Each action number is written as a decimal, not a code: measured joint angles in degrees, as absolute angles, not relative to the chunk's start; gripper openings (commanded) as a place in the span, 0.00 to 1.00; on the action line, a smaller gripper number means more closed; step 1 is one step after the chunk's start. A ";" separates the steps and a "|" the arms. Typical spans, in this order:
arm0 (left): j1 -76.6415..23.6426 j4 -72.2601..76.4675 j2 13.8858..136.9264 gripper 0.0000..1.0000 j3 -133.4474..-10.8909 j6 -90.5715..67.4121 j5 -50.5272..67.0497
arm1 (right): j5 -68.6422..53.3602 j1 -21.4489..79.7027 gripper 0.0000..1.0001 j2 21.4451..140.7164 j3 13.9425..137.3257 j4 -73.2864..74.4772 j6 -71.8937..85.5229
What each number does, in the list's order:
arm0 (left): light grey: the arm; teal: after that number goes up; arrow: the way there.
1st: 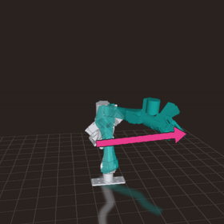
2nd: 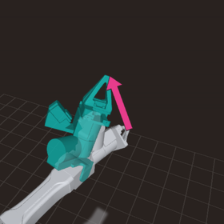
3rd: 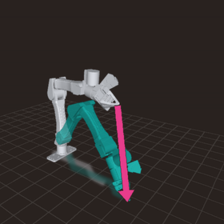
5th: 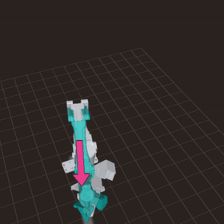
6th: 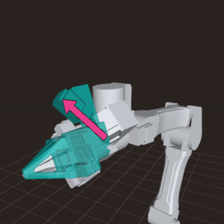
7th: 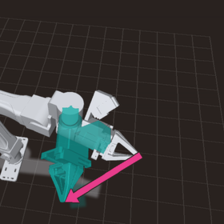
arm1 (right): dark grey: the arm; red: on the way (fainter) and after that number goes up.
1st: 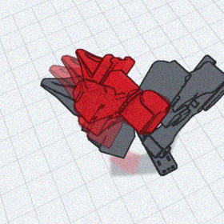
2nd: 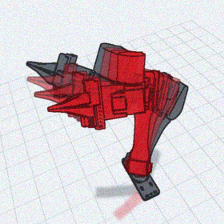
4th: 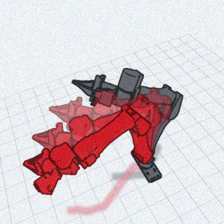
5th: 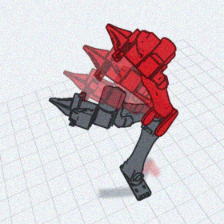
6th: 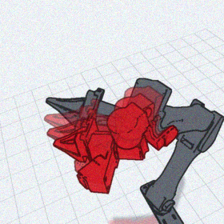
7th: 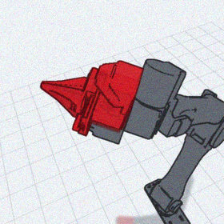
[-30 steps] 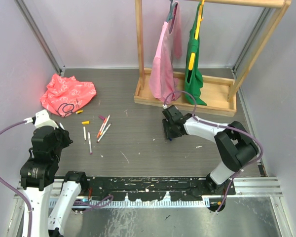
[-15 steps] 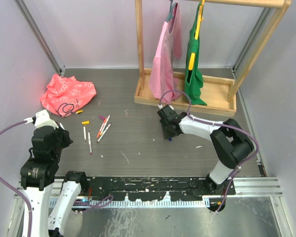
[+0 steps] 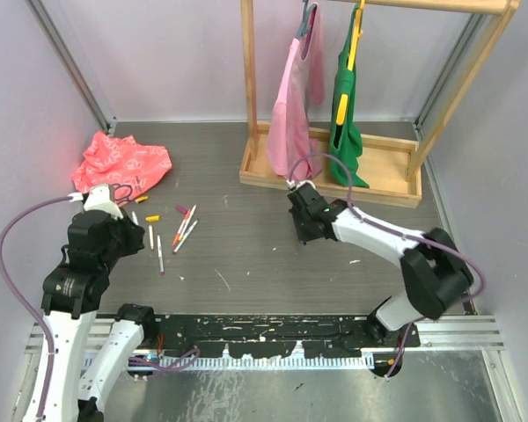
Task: Insert the pens into the pen caps
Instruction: Insert the pen cap onto the pen.
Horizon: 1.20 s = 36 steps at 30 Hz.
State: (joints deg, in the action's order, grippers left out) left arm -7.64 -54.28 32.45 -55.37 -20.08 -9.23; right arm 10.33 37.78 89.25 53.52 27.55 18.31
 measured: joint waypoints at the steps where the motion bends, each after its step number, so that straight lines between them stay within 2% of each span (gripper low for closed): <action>1: -7.90 -53.98 32.95 0.00 -55.37 -19.99 -7.73 | 10.48 37.78 0.00 86.85 53.36 27.53 17.98; 7: -8.25 -52.62 34.63 0.00 -56.01 -19.62 2.63 | 10.70 37.78 0.00 71.72 51.35 24.47 17.02; 18: -10.81 -45.21 35.66 0.00 -54.19 -24.80 17.52 | 8.73 37.78 0.00 56.29 44.91 19.73 19.86; 22: -19.92 -41.80 37.93 0.00 -52.47 -27.73 15.25 | 7.97 37.78 0.01 50.63 43.51 18.39 21.08; 29: -44.58 -29.89 46.19 0.00 -48.80 -30.72 3.03 | 4.56 37.78 0.00 45.21 42.46 16.47 23.20; 36: -51.46 -14.72 48.73 0.00 -41.89 -31.05 2.61 | -2.61 37.78 0.00 38.68 37.45 6.61 29.89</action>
State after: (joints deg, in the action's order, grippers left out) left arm -51.46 -14.72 48.73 -41.89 -31.05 2.61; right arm -2.61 37.78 38.68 37.45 6.61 29.89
